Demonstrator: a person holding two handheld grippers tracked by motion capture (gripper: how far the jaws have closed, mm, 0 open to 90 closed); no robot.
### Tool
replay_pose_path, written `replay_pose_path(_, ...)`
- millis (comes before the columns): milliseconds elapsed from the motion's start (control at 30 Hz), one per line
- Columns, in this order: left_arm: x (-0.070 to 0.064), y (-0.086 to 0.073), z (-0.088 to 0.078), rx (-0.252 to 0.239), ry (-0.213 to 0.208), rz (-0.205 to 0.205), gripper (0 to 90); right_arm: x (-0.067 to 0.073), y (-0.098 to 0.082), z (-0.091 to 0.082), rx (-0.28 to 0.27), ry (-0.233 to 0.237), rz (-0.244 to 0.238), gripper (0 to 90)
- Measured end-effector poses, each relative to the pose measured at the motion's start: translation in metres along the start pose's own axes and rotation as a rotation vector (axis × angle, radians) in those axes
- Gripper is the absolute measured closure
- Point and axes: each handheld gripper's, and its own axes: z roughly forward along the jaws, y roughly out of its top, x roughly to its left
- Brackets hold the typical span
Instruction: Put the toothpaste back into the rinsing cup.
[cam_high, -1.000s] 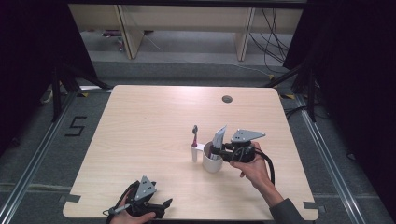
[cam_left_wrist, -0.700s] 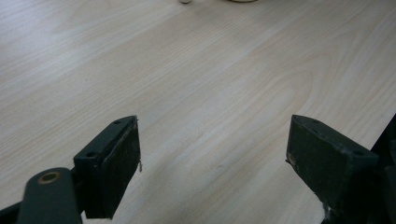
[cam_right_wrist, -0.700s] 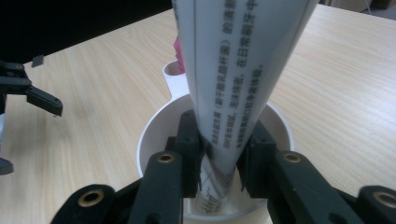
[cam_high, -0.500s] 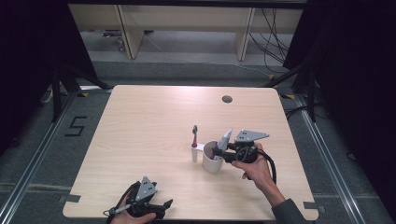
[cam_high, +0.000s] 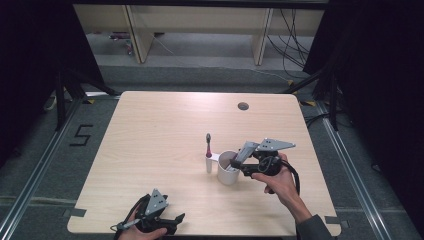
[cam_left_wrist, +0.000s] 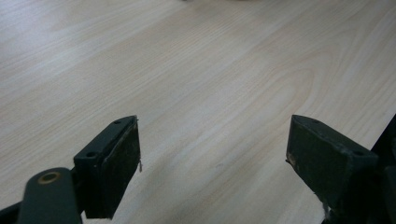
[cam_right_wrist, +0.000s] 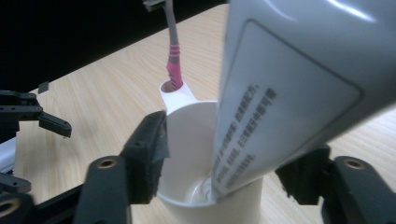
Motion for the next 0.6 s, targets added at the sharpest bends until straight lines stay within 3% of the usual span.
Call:
replay_pose_path(167, 0.000, 0.000, -0.001, 0.000, -0.005, -0.005, 17.1, 0.000, 0.002, -0.004, -0.021, -0.016, -0.035, 37.7)
replay_pose_path(267, 0.000, 0.000, 0.000, -0.002, -0.003, -0.005, 17.1, 0.002, 0.004, -0.007, -0.013, -0.001, -0.019, 37.0)
replay_pose_path(300, 0.000, 0.000, -0.001, 0.001, -0.006, -0.004, 17.1, 0.001, 0.004, -0.008, -0.021, -0.022, -0.034, 36.1)
replay_pose_path(400, 0.000, 0.000, -0.001, 0.000, -0.005, -0.007, 17.1, 0.004, 0.004, -0.013, -0.011, -0.012, 0.015, 34.3)
replay_pose_path(500, 0.000, 0.000, 0.000, -0.002, 0.000, -0.005, 17.1, 0.000, 0.005, -0.018, -0.025, -0.037, -0.026, 32.8)
replay_pose_path(533, 0.000, 0.000, 0.000, -0.004, -0.006, -0.007, 17.1, 0.002, 0.005, -0.019, -0.023, -0.027, 0.012, 32.6)
replay_pose_path(600, 0.000, 0.000, 0.000, -0.003, -0.003, -0.004, 17.1, -0.001, 0.005, -0.023, -0.035, -0.042, -0.028, 32.2)
